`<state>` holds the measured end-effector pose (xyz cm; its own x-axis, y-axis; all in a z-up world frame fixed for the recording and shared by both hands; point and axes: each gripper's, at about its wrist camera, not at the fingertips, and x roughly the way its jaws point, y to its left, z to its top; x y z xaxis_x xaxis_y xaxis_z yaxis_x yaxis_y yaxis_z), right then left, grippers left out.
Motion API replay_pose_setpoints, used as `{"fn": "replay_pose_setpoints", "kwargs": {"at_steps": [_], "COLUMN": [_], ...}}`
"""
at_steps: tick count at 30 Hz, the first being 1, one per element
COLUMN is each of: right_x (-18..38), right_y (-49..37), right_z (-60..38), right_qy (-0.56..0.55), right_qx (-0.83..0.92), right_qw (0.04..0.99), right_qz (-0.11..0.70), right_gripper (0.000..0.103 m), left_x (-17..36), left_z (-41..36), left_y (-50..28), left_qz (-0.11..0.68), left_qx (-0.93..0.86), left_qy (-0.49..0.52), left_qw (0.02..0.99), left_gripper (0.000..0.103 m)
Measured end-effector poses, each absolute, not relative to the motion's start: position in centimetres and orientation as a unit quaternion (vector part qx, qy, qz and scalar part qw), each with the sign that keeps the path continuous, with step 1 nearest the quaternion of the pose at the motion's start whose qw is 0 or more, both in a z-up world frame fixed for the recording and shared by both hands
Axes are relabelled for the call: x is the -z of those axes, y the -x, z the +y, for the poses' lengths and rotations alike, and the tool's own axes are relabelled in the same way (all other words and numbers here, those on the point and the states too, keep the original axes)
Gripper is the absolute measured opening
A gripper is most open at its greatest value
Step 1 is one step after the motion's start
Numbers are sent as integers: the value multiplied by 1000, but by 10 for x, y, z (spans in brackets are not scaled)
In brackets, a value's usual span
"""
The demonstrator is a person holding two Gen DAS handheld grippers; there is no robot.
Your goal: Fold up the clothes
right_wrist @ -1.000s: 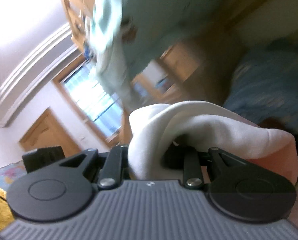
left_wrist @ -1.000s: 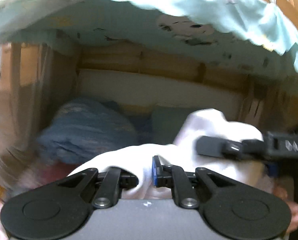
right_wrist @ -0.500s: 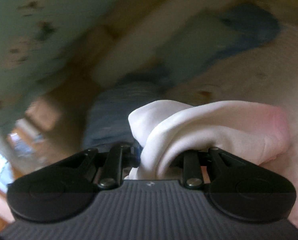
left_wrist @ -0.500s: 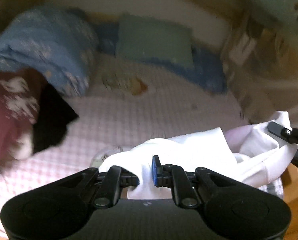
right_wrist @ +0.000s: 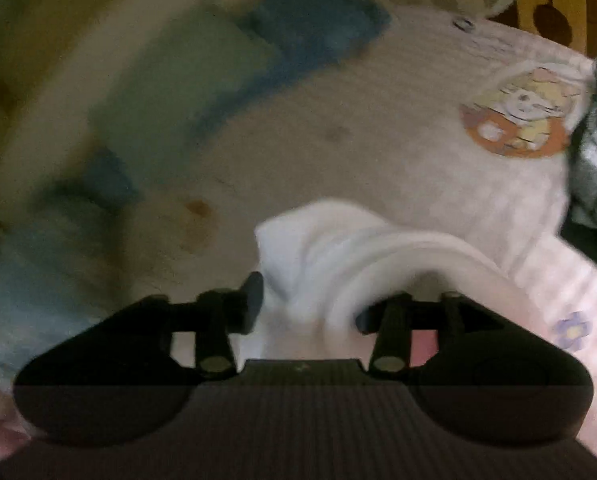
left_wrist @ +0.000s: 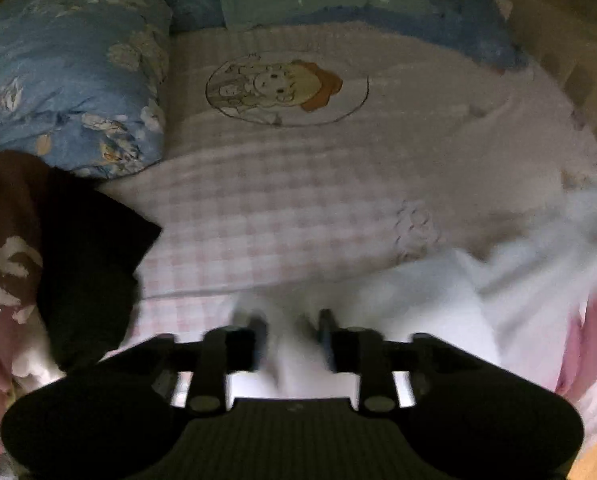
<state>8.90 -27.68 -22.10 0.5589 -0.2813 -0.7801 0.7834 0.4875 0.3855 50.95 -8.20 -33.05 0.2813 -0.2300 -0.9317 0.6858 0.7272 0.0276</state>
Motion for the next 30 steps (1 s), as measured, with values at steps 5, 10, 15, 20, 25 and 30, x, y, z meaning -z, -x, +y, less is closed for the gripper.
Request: {"fn": "replay_pose_setpoints", "kwargs": {"at_steps": [5, 10, 15, 20, 25, 30], "right_x": [259, 289, 327, 337, 347, 328], "right_y": [-89, -84, -89, -109, -133, -151], "right_z": [-259, -214, -182, -169, -165, -160], "right_qy": [-371, -389, -408, -399, -390, -385], "right_qx": [246, 112, 47, 13, -20, -38], "right_qw": [792, 748, 688, 675, 681, 704], "right_qz": [417, 525, 598, 621, 619, 596], "right_gripper": [68, 71, 71, 71, 39, 12], "left_x": [338, 370, 393, 389, 386, 379], "left_z": [-44, -38, -44, -59, -69, -79], "left_y": [-458, -407, -360, -320, -302, -287], "left_qz": [572, 644, 694, 676, 626, 572], "left_qx": [286, 266, 250, 298, 337, 373], "left_qy": [-207, -198, -163, -191, -259, -314], "left_qw": [740, 689, 656, 646, 654, 659], "left_gripper": [50, 50, 50, 56, 61, 9]}}
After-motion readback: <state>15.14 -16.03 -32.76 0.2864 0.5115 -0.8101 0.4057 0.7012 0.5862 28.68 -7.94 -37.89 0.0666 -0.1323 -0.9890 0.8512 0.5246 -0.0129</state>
